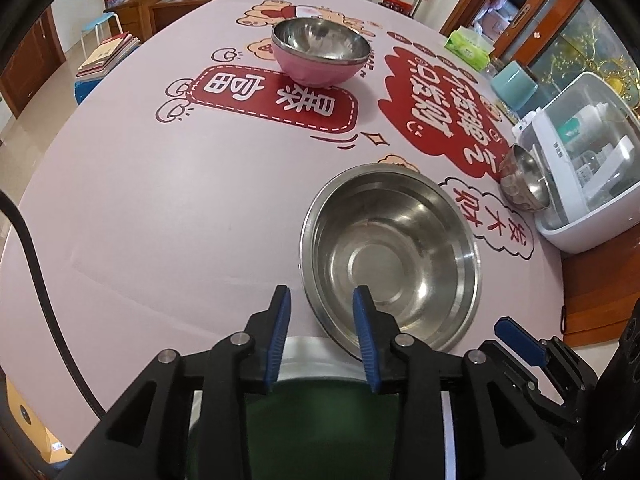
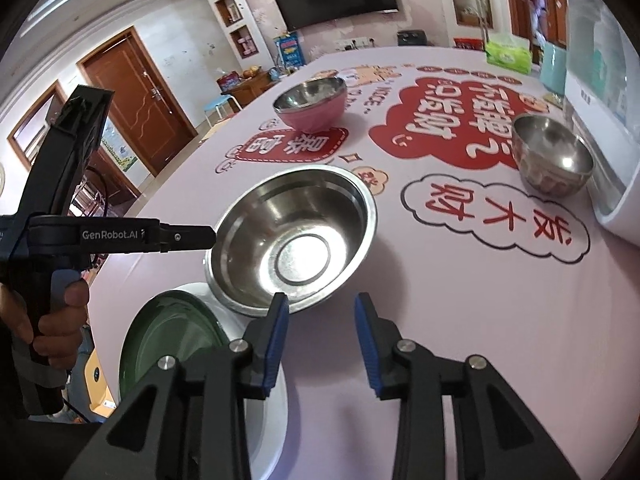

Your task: Organize plates and bowls

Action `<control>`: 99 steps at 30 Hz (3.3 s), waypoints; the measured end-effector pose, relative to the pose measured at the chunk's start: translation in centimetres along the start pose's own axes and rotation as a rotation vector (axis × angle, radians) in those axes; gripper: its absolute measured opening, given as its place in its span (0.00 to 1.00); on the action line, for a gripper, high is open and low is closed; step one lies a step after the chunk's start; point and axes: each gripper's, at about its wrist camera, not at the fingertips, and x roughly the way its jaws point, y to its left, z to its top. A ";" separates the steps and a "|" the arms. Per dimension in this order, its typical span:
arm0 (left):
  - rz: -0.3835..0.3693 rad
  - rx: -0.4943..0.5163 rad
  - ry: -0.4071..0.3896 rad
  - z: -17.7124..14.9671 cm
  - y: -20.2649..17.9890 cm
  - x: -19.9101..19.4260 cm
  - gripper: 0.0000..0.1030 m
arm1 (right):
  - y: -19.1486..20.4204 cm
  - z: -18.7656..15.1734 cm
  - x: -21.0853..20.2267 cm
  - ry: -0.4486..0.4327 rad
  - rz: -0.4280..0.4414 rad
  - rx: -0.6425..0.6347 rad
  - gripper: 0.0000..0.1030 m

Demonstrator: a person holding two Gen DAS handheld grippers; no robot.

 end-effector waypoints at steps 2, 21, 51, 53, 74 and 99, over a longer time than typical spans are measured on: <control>0.004 -0.003 0.019 0.3 0.1 0.7 0.32 | -0.3 0.0 0.5 0.008 0.004 0.021 0.33; -0.006 0.030 0.128 1.0 -0.5 5.2 0.27 | -0.3 0.2 3.0 0.014 0.006 0.009 0.33; -0.055 0.097 0.038 -0.2 -2.7 1.1 0.20 | -0.5 0.0 -0.9 -0.055 0.032 0.004 0.25; -0.064 0.091 0.016 -0.6 -2.7 0.1 0.20 | -0.1 -0.1 -1.4 -0.061 0.033 -0.011 0.25; -0.062 -0.012 -0.118 -6.8 4.2 -8.5 0.20 | 8.8 -1.1 -4.3 -0.117 0.100 -0.172 0.25; 0.014 -0.049 -0.014 -10.9 20.0 -11.8 0.24 | 22.9 -3.5 1.2 -0.043 0.146 -0.183 0.25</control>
